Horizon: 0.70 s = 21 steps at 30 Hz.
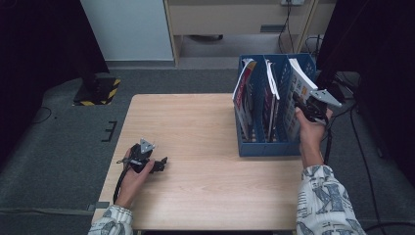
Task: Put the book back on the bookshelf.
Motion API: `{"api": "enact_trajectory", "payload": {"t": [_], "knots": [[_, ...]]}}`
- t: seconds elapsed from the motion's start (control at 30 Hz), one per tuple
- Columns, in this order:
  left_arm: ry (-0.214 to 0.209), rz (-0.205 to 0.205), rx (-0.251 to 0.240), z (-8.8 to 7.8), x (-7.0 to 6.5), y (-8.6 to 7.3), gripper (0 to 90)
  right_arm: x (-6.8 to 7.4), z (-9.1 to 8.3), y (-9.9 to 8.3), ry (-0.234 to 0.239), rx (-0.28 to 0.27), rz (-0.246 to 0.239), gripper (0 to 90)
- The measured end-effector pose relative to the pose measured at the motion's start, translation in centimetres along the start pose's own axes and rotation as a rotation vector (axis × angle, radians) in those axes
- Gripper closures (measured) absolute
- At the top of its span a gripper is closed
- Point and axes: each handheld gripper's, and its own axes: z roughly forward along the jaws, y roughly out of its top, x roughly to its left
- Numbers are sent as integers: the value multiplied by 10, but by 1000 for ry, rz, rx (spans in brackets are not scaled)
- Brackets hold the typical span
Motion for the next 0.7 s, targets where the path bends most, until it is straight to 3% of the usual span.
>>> {"api": "enact_trajectory", "payload": {"t": [0.23,0.7], "knots": [[1,2,1,0,0,0,48,-1,-4,2,50,50,-7,736],[-4,5,4,0,-1,1,48,2,-8,1,63,68,-29,731]]}}
